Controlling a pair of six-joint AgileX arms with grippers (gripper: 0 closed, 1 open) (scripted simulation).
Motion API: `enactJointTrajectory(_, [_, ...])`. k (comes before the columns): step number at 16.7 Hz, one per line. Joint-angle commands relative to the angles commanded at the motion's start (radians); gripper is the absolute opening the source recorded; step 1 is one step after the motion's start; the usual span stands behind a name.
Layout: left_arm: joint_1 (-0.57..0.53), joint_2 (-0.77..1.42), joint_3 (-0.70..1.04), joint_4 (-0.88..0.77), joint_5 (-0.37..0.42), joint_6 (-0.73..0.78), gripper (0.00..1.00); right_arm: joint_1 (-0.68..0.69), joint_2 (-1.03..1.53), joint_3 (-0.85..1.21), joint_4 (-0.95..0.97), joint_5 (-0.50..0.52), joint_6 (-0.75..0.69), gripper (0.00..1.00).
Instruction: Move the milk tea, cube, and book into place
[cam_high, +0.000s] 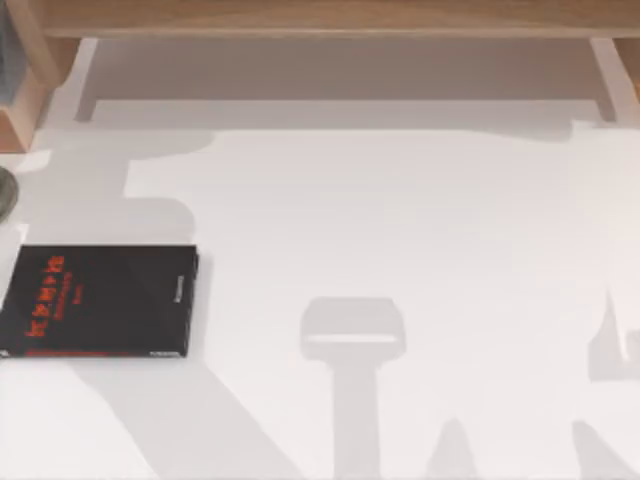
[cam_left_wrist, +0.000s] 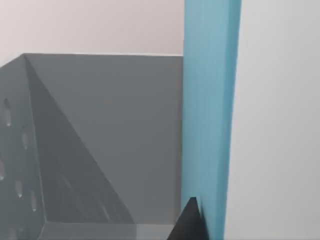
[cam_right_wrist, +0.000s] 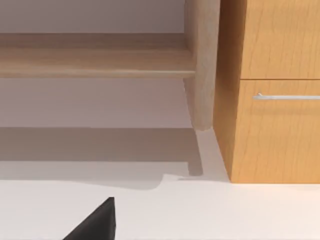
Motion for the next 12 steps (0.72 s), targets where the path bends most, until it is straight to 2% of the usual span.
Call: enactJointTrajectory(12, [0.007,-0.043,-0.025,-0.016,0.007,0.003,0.0,0.0,0.0,0.0,0.0,0.0,0.0,1.0])
